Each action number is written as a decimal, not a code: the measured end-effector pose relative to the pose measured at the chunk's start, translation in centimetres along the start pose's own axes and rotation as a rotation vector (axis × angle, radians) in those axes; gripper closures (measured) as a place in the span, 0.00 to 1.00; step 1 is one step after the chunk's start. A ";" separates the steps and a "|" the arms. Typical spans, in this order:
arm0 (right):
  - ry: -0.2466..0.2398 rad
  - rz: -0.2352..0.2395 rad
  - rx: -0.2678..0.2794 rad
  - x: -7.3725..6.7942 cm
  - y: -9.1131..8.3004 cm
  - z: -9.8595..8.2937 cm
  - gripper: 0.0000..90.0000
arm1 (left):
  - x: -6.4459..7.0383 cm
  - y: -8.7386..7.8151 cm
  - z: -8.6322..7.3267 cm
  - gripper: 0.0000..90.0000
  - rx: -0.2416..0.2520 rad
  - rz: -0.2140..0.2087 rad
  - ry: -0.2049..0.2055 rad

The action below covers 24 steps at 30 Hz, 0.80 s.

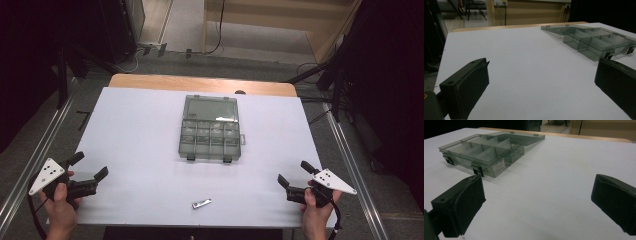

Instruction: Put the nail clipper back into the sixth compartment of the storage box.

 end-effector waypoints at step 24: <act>-0.125 0.221 -0.088 -6.9 0.2 2.7 0.21 | 0.1 0.3 -0.3 0.00 -0.008 -0.010 -0.009</act>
Point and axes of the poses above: each handheld gripper's, and its own axes: y roughly forward along the jaws, z roughly out of its top, x roughly to its right, the point moved 8 cm from there along y, roughly forward along the jaws, and after that the axes turned 7 degrees about -z, right-handed, at the moved point
